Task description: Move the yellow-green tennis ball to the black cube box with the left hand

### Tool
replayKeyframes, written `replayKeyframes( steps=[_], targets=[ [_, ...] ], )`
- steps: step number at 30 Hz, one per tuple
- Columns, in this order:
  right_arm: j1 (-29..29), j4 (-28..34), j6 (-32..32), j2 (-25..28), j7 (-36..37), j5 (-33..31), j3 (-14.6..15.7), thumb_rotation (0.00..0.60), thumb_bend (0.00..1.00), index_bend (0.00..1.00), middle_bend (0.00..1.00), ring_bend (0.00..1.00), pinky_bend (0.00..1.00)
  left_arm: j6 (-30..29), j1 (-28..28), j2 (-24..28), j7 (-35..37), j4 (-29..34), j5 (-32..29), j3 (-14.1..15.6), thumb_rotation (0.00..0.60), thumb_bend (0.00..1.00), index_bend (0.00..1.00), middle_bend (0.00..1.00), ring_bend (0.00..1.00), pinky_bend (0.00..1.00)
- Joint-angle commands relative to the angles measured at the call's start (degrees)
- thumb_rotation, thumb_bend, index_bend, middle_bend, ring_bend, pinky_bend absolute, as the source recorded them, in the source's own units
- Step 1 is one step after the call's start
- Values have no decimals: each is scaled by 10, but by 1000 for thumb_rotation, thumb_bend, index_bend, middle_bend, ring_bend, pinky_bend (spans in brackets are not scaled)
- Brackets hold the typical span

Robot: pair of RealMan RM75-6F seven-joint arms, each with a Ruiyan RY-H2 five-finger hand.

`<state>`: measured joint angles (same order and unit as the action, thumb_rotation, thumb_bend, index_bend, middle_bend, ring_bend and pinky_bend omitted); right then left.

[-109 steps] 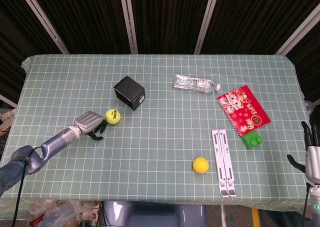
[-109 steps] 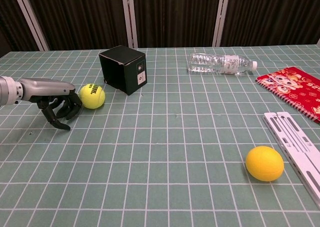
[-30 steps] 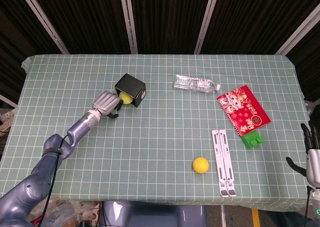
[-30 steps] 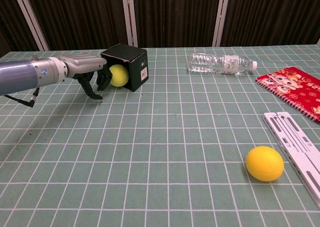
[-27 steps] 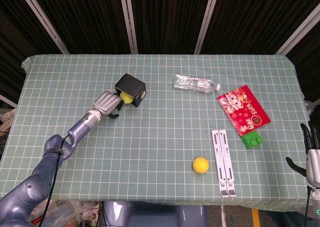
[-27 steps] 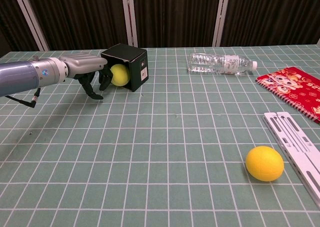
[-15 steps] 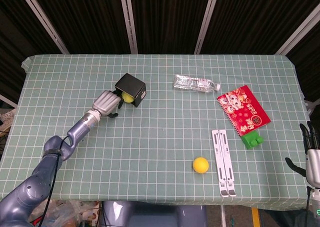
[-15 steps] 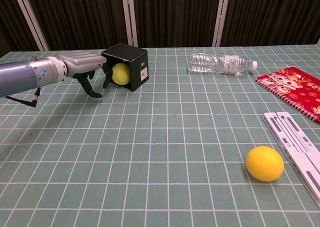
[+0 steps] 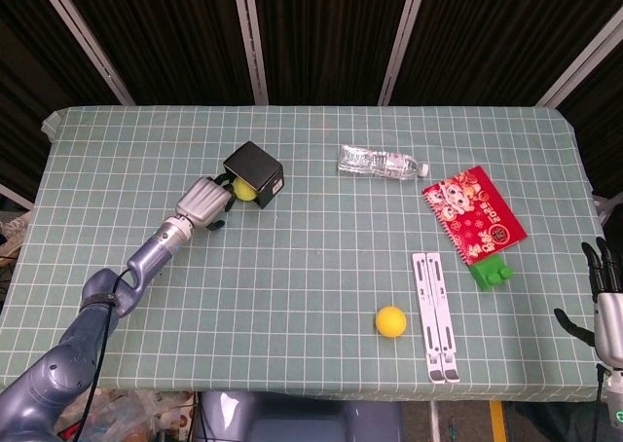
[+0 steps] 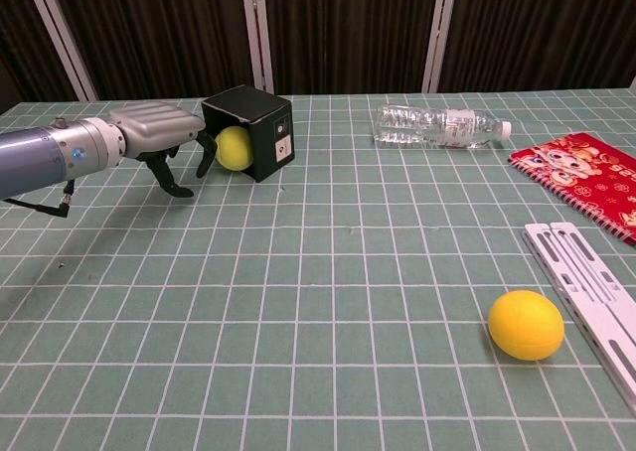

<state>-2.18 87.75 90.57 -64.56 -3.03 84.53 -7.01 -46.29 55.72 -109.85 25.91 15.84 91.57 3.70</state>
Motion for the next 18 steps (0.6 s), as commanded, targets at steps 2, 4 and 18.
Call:
replayKeyframes(
  steps=[2, 4, 18],
  targets=[
    [0, 0, -1, 1, 1, 0, 0, 600, 193, 0, 0, 0, 0, -3, -1, 2, -6, 4, 0, -1, 600, 198, 520, 352, 137, 434],
    [-1, 0, -1, 1, 2, 0, 0, 600, 193, 0, 0, 0, 0, -4, 0, 2, -10, 4, -1, -2, 600, 198, 500, 352, 138, 434],
    [3, 1, 7, 5, 7, 4, 0, 600, 192, 0, 0, 0, 0, 17, 8, -10, -54, 5, -13, -14, 599, 198, 348, 250, 112, 324]
  ],
)
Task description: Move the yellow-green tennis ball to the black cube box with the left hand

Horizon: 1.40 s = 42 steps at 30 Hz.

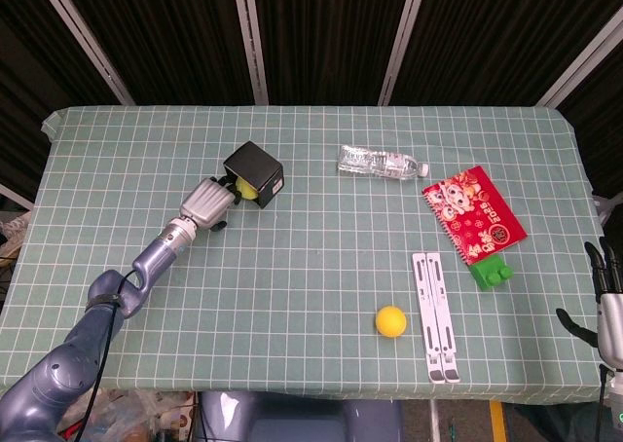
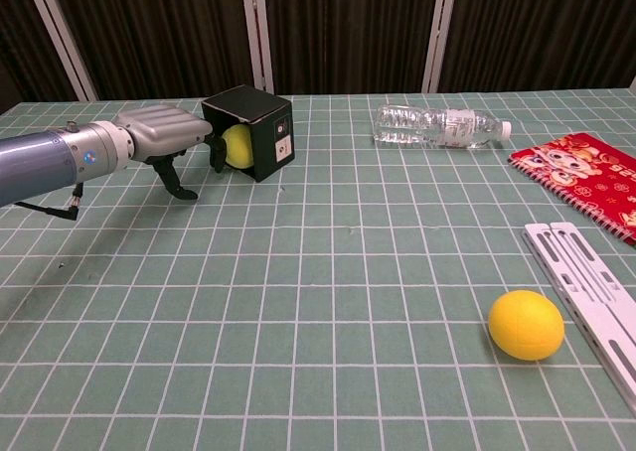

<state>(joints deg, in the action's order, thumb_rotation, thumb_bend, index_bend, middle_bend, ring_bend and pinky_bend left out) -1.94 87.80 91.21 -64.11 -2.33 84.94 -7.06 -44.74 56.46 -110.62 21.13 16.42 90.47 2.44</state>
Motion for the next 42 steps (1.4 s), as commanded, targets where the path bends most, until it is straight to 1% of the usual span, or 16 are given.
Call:
replayKeyframes(
  steps=[1, 6, 10, 20, 23, 26, 29, 32, 35, 36, 38, 42],
  targets=[
    [1, 0, 0, 0, 0, 1, 1, 600, 193, 0, 0, 0, 0, 2, 0, -3, -11, -1, -2, -2, 595, 198, 342, 227, 97, 309],
    [2, 1, -1, 0, 0, 1, 3, 600, 193, 0, 0, 0, 0, -9, -3, -5, -28, 1, -2, -3, 578, 198, 278, 153, 71, 293],
    [1, 2, -2, 1, 0, 1, 2, 600, 193, 0, 0, 0, 0, -20, -7, -4, -40, 2, 0, -2, 569, 198, 205, 94, 69, 293],
    [2, 7, 1, 4, 0, 4, 2, 600, 192, 0, 0, 0, 0, -39, -17, 8, -48, 25, 6, 3, 571, 198, 188, 91, 69, 293],
    [2, 7, -1, 4, 2, 5, 4, 600, 193, 0, 0, 0, 0, -69, -30, 22, -49, 47, 13, 9, 564, 198, 185, 92, 69, 293],
    [1, 10, -4, 5, 3, 7, 5, 600, 193, 0, 0, 0, 0, -110, -48, 49, -57, 87, 21, 15, 555, 198, 176, 95, 69, 293],
    [2, 14, -3, 7, 7, 12, 9, 600, 193, 0, 0, 0, 0, -154, -71, 86, -75, 148, 23, 16, 551, 197, 168, 98, 69, 293],
    [5, 17, -1, 10, 14, 15, 13, 600, 193, 0, 0, 0, 0, -200, -100, 137, -107, 235, 26, 19, 530, 190, 168, 131, 85, 293],
    [9, 20, 5, 16, 18, 19, 15, 600, 193, 0, 0, 0, 0, -247, -139, 209, -157, 357, 25, 28, 503, 180, 168, 156, 113, 294],
    [11, 21, 6, 18, 19, 20, 16, 600, 193, 0, 0, 0, 0, -257, -149, 225, -169, 385, 25, 31, 490, 180, 167, 166, 116, 294],
    [14, 23, 10, 21, 21, 21, 18, 600, 192, 0, 0, 0, 0, -286, -183, 278, -210, 478, 18, 40, 468, 180, 155, 186, 116, 293],
    [23, 28, 17, 32, 28, 13, 17, 600, 193, 0, 0, 0, 0, -330, -265, 378, -329, 667, -14, 79, 472, 179, 130, 183, 116, 293]
  ],
)
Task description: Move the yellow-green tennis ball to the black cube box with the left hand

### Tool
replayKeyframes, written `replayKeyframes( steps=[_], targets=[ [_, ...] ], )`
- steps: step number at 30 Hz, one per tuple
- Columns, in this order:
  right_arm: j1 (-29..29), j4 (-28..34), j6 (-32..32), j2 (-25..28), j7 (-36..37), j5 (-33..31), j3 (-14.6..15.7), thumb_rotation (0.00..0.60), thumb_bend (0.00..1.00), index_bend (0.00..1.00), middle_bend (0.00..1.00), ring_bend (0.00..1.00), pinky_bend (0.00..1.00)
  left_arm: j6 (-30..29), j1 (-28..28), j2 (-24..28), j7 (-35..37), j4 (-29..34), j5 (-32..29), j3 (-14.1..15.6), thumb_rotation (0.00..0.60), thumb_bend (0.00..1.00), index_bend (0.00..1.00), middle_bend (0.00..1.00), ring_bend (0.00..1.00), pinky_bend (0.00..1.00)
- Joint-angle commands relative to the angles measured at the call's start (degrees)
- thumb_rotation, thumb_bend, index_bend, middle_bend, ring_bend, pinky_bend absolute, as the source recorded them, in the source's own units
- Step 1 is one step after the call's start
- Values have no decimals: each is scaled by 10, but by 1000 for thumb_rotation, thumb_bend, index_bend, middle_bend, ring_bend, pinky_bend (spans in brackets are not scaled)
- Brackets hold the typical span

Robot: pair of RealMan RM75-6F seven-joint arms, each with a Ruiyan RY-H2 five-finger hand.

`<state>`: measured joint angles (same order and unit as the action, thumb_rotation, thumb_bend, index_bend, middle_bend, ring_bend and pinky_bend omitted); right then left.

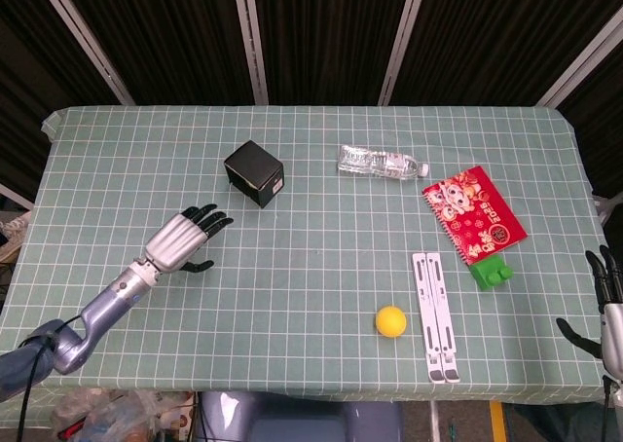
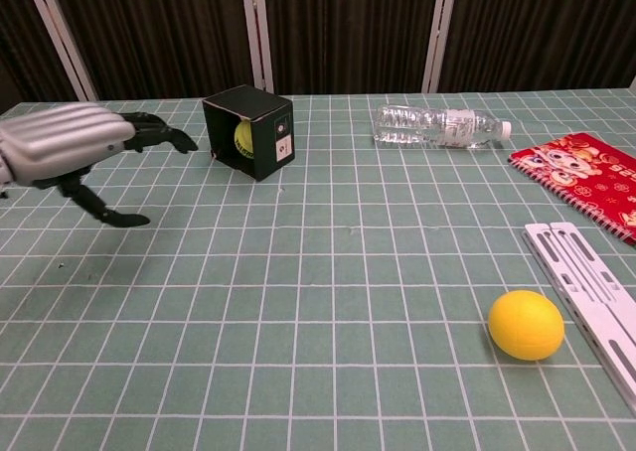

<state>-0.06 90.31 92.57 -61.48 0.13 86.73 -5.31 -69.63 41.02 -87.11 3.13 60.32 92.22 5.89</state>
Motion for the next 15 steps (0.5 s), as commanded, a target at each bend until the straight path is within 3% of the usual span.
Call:
replayKeyframes(
  steps=[1, 3, 7, 12, 15],
  targets=[
    [6, 4, 5, 8, 5, -7, -2, 600, 193, 0, 0, 0, 0, -95, -131, 160, -181, 268, -43, 52, 472, 177, 125, 181, 116, 293],
    [10, 6, 8, 11, 8, -12, -2, 600, 193, 0, 0, 0, 0, -153, -180, 172, -224, 328, -51, 60, 469, 170, 122, 171, 115, 293],
    [13, 18, 1, 21, 11, -16, 0, 600, 193, 0, 0, 0, 0, -293, -282, 135, -238, 354, -39, 54, 452, 155, 79, 128, 82, 260],
    [13, 21, -3, 25, 10, -11, 5, 600, 193, 0, 0, 0, 0, -348, -324, 122, -267, 338, 0, 51, 427, 139, 55, 86, 33, 190],
    [17, 21, -1, 26, 7, -14, 5, 600, 193, 0, 0, 0, 0, -336, -322, 124, -253, 320, 29, 50, 414, 132, 53, 77, 32, 185]
  ],
)
